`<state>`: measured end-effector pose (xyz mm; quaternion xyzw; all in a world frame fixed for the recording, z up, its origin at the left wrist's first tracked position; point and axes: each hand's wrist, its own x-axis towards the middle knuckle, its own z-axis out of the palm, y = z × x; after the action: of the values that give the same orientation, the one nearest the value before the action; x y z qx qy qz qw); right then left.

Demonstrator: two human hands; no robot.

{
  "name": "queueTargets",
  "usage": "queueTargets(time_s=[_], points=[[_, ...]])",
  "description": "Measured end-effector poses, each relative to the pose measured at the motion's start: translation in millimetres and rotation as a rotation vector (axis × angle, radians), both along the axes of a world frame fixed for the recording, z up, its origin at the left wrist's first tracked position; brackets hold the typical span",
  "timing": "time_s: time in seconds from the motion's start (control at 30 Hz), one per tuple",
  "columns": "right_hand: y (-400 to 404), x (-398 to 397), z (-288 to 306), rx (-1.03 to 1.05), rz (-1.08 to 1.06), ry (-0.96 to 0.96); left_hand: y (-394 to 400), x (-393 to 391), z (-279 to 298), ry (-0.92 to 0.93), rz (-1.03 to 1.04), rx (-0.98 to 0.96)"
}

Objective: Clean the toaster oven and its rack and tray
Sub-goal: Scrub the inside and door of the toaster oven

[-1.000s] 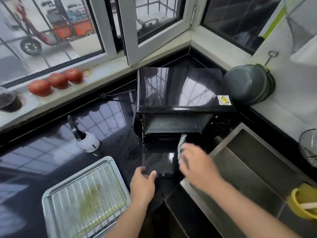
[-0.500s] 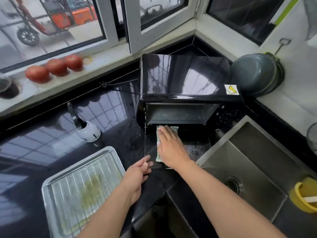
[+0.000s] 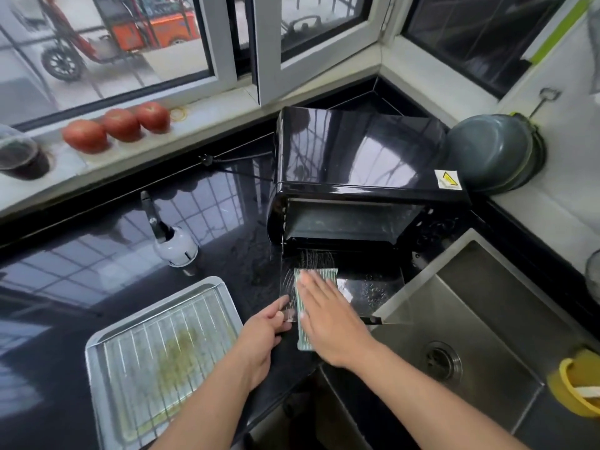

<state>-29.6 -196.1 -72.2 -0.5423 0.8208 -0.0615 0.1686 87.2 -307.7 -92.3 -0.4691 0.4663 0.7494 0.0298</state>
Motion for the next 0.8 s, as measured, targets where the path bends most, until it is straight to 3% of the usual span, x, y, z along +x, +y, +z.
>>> queueTargets(time_s=[0.2,0.37,0.53,0.6,0.7,0.8], points=[[-59.1,-42.9,-16.4,0.007,-0.021,0.01,2.8,-1.2,-3.2,-0.02,0.009,-0.029],[-29.4,-9.0,-14.9,-0.045,0.039,0.019,1.9,-1.2,-0.3,-0.01,0.002,-0.017],[-52.8,-35.8,-15.9,-0.024,-0.015,0.035,4.8,-2.5,-2.7,-0.029,0.034,-0.041],[-17.7,-52.1,-15.4,-0.019,-0.081,0.1,4.7,-4.2,-1.6,-0.038,0.04,-0.042],[52.4,-98.3,-11.8,0.042,-0.344,0.161,4.3,-3.7,-0.4,-0.036,0.033,-0.034],[46.3,-101.1,-7.5,0.1,-0.494,0.183,5.6,-2.6,0.4,-0.025,0.041,-0.05]])
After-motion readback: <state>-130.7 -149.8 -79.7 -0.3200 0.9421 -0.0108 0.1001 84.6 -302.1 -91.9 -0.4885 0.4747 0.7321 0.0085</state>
